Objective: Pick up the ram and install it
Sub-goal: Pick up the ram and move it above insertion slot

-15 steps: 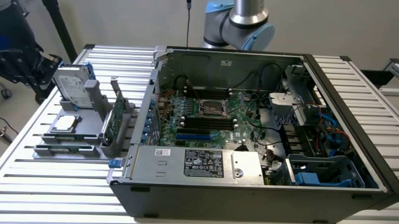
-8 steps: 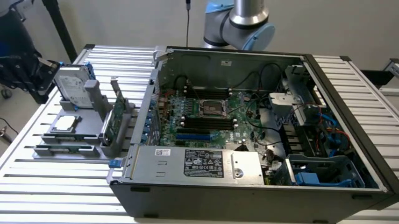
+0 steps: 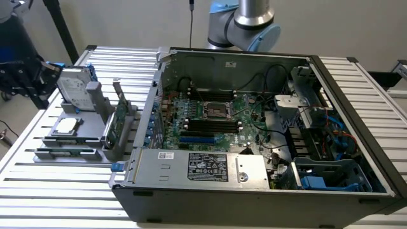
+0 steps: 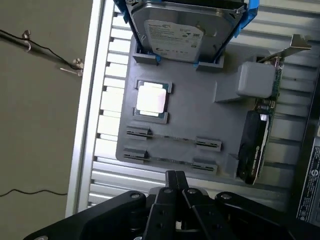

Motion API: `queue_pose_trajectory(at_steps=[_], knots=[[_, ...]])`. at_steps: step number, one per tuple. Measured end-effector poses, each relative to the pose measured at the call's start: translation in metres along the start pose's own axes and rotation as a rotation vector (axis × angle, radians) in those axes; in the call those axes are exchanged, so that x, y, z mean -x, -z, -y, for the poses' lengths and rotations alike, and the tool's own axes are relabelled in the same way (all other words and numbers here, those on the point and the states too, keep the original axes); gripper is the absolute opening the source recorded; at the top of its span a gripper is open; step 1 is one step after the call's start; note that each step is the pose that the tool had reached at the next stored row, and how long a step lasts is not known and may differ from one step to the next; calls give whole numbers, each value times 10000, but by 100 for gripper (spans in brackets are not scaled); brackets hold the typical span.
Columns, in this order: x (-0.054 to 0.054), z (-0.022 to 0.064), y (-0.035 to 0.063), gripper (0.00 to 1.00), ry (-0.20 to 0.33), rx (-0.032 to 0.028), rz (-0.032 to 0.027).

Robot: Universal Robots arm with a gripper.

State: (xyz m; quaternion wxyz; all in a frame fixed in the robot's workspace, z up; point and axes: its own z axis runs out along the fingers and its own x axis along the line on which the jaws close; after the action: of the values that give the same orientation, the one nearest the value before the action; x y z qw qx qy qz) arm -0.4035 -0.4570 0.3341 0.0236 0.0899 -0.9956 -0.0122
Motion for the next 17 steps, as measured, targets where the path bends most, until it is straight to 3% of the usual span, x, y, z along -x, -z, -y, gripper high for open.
queue_pose_trajectory(at_steps=[17], knots=[[3, 2, -81, 11, 3084, -137, -87]])
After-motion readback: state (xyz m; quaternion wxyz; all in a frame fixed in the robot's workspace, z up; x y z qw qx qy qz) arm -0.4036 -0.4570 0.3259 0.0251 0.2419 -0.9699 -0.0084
